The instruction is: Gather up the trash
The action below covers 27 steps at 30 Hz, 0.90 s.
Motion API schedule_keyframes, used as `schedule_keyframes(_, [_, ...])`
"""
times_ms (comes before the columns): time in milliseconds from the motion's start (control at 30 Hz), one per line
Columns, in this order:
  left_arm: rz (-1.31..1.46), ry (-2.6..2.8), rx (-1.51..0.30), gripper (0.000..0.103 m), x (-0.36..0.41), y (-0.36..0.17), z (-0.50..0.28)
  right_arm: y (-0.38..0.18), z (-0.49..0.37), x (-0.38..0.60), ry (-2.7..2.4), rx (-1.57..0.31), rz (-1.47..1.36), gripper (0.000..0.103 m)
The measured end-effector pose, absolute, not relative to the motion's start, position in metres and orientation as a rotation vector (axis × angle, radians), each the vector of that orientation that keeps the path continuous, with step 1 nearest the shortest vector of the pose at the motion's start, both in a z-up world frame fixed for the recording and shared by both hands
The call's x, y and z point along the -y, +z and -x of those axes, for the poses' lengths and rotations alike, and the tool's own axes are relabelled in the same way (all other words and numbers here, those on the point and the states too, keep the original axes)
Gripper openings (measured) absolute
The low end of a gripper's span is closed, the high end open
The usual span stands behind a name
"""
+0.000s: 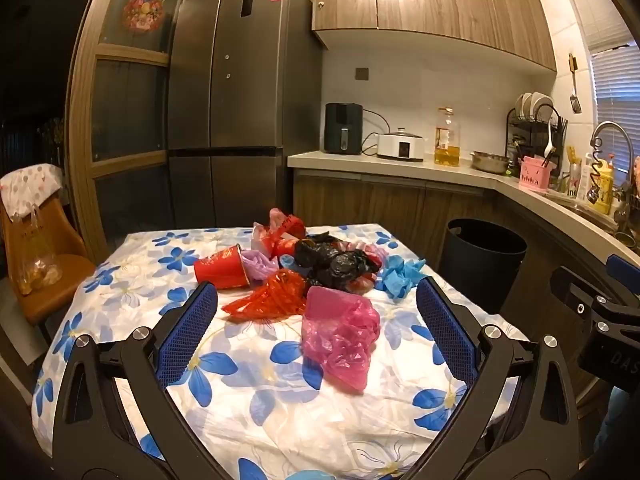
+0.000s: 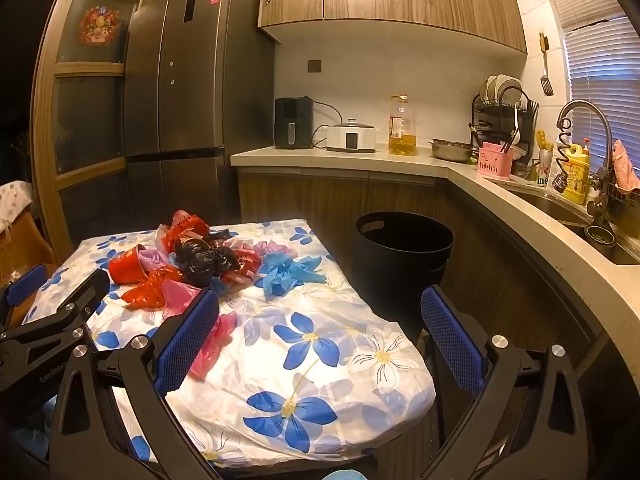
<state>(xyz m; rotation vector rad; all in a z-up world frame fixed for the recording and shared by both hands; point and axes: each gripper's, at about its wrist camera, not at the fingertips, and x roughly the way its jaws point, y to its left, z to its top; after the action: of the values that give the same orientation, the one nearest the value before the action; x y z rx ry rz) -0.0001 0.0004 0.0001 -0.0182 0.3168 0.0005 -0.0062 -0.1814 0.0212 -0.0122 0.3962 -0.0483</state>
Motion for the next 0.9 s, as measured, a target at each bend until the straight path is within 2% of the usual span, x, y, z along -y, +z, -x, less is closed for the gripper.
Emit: schedule_keyframes(900, [0.024,-0.002,-0.317,0.098,-0.0004,0.0001,0.0003,0.0211,0.0069,0.182,-0.048,-0.391,0.013,0.098])
